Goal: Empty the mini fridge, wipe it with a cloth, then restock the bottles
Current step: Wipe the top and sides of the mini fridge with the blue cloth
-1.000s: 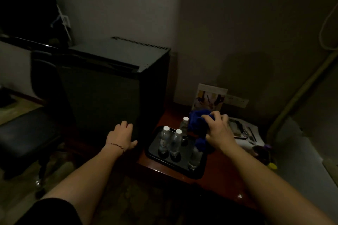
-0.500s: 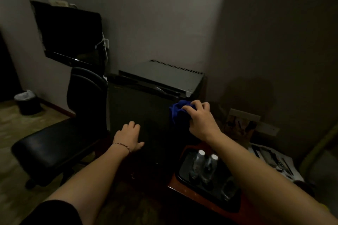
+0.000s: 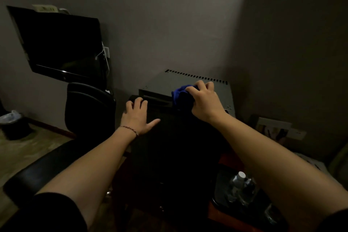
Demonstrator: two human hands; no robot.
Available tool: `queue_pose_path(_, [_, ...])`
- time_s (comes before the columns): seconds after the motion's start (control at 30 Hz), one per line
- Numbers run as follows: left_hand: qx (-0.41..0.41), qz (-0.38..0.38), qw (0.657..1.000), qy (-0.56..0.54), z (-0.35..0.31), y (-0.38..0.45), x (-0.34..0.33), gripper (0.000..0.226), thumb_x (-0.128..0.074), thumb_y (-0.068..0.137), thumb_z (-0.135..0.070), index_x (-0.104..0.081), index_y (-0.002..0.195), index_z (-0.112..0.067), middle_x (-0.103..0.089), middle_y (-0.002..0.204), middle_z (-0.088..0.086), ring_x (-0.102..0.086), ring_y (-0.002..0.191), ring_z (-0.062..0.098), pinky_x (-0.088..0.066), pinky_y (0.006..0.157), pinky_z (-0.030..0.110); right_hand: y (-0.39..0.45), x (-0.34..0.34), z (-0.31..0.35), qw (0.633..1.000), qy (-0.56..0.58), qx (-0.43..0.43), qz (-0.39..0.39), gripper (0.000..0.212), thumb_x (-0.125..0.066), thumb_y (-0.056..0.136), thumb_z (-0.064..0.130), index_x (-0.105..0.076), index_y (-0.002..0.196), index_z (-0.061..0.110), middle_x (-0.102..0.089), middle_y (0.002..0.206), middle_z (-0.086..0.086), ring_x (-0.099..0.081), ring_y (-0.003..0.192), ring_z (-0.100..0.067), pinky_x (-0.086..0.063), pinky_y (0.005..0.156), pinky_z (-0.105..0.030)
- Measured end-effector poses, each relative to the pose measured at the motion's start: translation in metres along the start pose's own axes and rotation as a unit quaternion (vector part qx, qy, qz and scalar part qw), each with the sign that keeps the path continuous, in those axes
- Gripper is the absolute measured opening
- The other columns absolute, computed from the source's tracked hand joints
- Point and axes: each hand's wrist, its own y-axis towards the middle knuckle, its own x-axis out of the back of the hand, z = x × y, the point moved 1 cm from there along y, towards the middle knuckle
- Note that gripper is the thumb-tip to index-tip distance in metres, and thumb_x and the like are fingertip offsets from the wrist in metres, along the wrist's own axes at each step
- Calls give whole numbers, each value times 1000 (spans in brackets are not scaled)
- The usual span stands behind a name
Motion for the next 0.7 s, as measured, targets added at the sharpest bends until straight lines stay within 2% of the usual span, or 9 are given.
queue_pose_path(0.17, [-58,1,998,26,21,29,-11,84,-32,82,-81,-25,147,-27,-15,150,-6,-26,122,30,-41,100,41,44,-10,-3,999,-34,7,-5,52,-70,83,21,-52,131,21,-45,131,-13,-38,115,-39,-44,75,-43])
queue_pose_path(0.23, [-71,-15,997,31,25,43,-10,79,-28,83,-80,-32,142,-28,-23,147,-5,-26,124,29,-37,101,42,61,-14,-6,999,-40,9,1,53,-71,82,22,-52,131,21,-45,131,-13,-38,115,-39,-47,77,-45])
queue_pose_path(0.33, [-80,-82,993,26,31,66,-4,74,-25,81,-81,-47,126,-27,-40,130,0,-34,122,24,-34,98,42,89,-22,-10,999,-50,9,18,52,-71,84,25,-51,131,20,-44,132,-13,-37,115,-40,-46,76,-44])
queue_pose_path(0.43, [-93,-101,990,11,37,91,2,77,-21,81,-80,-52,122,-23,-44,123,0,-37,118,22,-37,94,40,119,-33,-7,998,-39,15,40,49,-68,85,22,-51,131,20,-45,131,-13,-37,115,-39,-46,76,-45])
queue_pose_path(0.5, [-97,-99,990,-12,41,110,3,76,-21,83,-78,-52,122,-21,-45,124,0,-37,119,21,-38,93,40,137,-45,-3,997,-28,32,60,50,-65,86,20,-50,133,21,-45,131,-11,-36,116,-38,-47,80,-47])
queue_pose_path(0.6, [-106,-38,992,-57,43,140,2,68,-30,86,-71,-51,125,-19,-44,129,2,-37,122,22,-42,96,42,156,-68,6,989,0,48,138,55,-59,88,26,-45,142,28,-42,135,-6,-32,125,-34,-41,94,-50])
queue_pose_path(0.7, [-125,105,980,-114,47,171,2,71,-32,82,-66,-50,130,-17,-42,134,5,-39,124,24,-41,102,44,164,-90,10,974,38,34,221,56,-51,95,41,-37,149,34,-35,150,1,-25,137,-27,-28,106,-58])
